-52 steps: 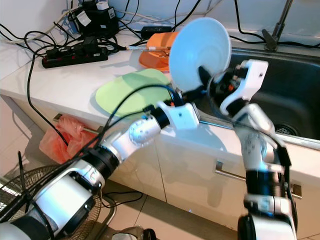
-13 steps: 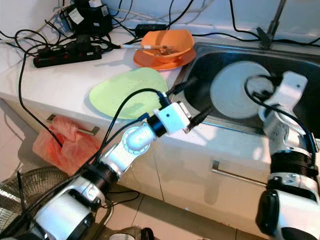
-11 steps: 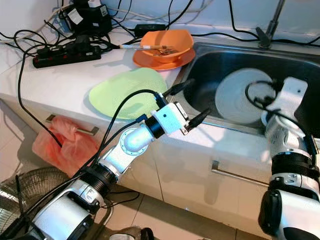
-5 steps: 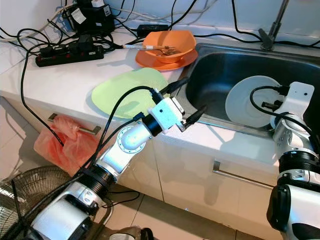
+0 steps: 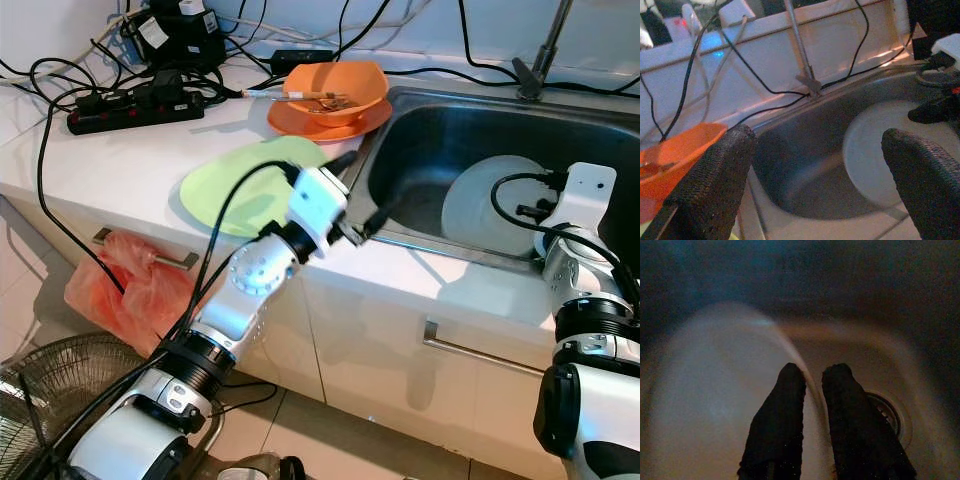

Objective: Kitchen organization

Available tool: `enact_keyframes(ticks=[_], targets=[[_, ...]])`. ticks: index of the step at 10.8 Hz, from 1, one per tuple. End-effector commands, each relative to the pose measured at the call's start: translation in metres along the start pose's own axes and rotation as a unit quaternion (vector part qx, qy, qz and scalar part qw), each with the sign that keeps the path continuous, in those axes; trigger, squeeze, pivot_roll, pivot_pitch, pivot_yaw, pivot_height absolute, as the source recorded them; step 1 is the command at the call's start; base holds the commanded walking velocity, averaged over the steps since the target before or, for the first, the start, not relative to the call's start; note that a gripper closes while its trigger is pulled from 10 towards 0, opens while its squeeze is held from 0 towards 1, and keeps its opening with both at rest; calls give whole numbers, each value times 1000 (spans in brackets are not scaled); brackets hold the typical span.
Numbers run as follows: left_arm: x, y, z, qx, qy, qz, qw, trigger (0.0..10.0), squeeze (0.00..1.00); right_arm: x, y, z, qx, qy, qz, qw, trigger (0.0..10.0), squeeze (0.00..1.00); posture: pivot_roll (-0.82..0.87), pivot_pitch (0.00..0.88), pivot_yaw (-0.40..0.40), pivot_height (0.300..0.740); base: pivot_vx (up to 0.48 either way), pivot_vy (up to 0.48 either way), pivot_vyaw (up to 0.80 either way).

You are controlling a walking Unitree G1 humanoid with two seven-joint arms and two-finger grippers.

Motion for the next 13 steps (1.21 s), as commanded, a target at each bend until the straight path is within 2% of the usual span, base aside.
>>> enact_keyframes(ticks=[1, 2, 6, 9, 10, 11, 13], targets=[[0, 2, -6, 11, 24, -6, 1000, 10000, 0, -14, 0, -6, 13, 4, -21, 1000, 10000, 1000, 125, 52, 79, 740, 0, 0, 0], [2, 3, -12, 20, 34, -10, 999, 10000, 0, -13, -1, -9, 18, 5, -20, 1000, 10000, 1000, 125, 51, 80, 740, 0, 0, 0], [0, 6, -21, 34, 51, -26, 998, 10000, 0, -11, -1, -13, 29, 2, -16, 999, 10000, 1000, 125, 46, 84, 740, 0, 0, 0], [0, 11, -30, 66, 76, -30, 994, 10000, 0, 3, 2, -28, 52, 11, 31, 998, 10000, 1000, 120, 45, 87, 740, 0, 0, 0], [2, 14, -37, 81, 80, -23, 993, 10000, 0, 12, 5, -33, 56, 22, 65, 996, 10000, 1000, 115, 45, 88, 740, 0, 0, 0], [8, 18, -46, 98, 77, -10, 992, 10000, 0, 32, 14, -40, 61, 34, 133, 989, 10000, 1000, 112, 44, 88, 740, 0, 0, 0], [12, 23, -54, 121, 74, -1, 990, 10000, 0, 48, 25, -50, 72, 23, 183, 980, 10000, 1000, 106, 38, 86, 740, 0, 0, 0]])
Point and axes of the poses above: a point about 5 cm out from each wrist's last joint towards the gripper, its own y axis pointing back from the gripper into the wrist, its own x axis along the axis of the wrist's last joint, z = x × y, the point moved 5 cm from there along -y, pointing out of the wrist towards the gripper, and after that the axes turned 6 degrees about y, right-handed, at the moved point
